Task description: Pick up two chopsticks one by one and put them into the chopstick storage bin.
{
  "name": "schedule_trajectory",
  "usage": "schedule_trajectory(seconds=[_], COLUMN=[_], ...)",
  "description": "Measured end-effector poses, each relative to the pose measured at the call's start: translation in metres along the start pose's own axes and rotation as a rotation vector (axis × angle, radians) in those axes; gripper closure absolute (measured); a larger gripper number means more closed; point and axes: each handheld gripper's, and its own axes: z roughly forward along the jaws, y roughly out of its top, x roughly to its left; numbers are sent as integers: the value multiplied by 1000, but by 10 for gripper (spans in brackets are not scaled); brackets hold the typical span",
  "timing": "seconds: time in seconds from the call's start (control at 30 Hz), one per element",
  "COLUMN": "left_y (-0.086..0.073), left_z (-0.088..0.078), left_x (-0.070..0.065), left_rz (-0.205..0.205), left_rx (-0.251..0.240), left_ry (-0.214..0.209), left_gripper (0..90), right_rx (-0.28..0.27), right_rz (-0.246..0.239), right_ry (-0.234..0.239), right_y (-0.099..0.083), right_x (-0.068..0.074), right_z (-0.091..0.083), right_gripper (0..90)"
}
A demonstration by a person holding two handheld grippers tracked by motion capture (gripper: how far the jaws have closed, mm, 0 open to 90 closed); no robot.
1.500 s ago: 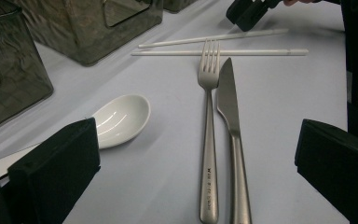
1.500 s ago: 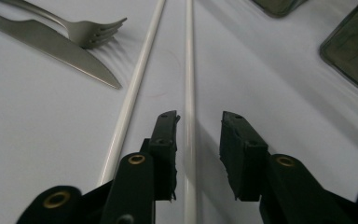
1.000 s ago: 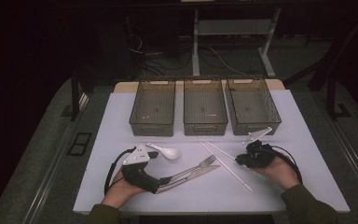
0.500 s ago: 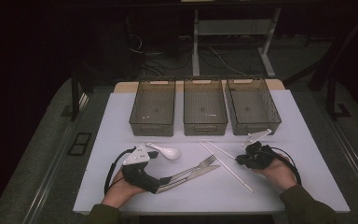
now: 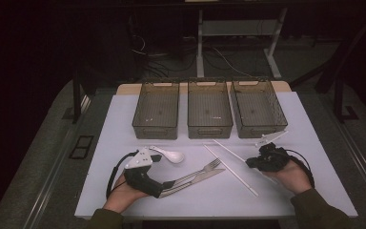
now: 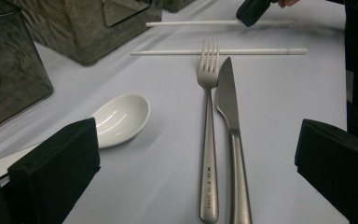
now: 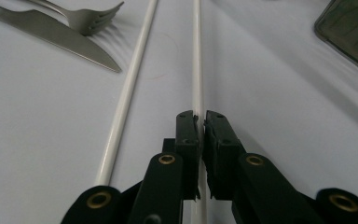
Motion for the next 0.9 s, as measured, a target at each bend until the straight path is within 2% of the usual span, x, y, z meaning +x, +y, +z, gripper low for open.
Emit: schedule_trajectory(seconds=[0.27,0.57,0.9], left_y=[0,-1,-1], left_z=[1,2,2], left_x=[0,0,1], left_rz=[0,-6,-1], left_rx=[7,9,16], left_ry=[2,-3,-3], left_gripper=[0,0,0], right_rx=[-26,-80,-115], right_rz=[13,18,16], right_ry=[14,26,39], right_y=[1,8,20], right_x=[1,0,-1], right_z=[-9,-20,-23], right_gripper=[843,843,842])
